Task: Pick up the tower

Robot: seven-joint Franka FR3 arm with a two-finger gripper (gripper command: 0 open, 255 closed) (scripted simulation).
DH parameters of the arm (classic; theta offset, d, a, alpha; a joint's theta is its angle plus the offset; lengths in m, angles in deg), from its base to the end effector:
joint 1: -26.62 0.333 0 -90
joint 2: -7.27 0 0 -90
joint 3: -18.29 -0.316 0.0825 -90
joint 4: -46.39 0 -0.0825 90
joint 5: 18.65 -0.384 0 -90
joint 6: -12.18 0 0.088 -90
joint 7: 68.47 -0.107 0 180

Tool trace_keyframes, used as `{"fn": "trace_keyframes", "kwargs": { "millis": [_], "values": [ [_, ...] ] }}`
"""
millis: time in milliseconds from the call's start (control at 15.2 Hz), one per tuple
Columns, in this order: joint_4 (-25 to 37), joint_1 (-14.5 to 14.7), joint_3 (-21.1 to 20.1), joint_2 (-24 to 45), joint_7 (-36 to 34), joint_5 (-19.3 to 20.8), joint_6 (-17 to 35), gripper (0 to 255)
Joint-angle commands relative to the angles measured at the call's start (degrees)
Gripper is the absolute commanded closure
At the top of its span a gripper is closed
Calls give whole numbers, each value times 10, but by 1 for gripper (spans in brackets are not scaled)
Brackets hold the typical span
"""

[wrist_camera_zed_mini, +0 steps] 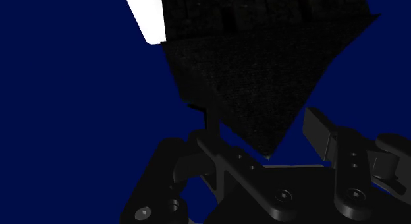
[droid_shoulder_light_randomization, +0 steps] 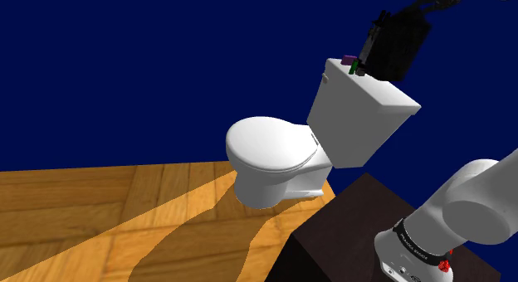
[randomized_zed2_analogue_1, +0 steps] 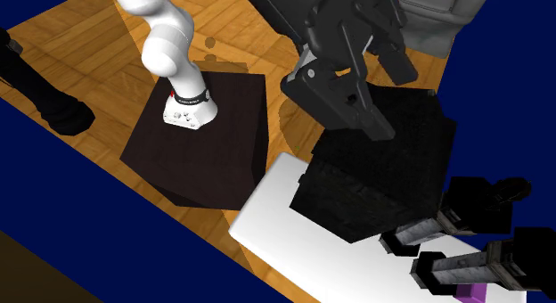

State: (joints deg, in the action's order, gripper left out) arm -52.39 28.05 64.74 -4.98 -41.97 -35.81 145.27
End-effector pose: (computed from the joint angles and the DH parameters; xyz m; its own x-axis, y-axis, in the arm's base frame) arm 0.3599 -0.4279 0.7167 0.5630 -0.3639 0.7420 -0.4226 -0.8983 -0.1200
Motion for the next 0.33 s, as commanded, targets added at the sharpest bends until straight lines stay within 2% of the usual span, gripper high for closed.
{"fn": "trace_keyframes", "kwargs": {
  "millis": [0,264],
  "values": [
    [18,0,0,3,-6,1,-15,255],
    [41,1,4,10,-9,-1,-32,255]
  ]
}}
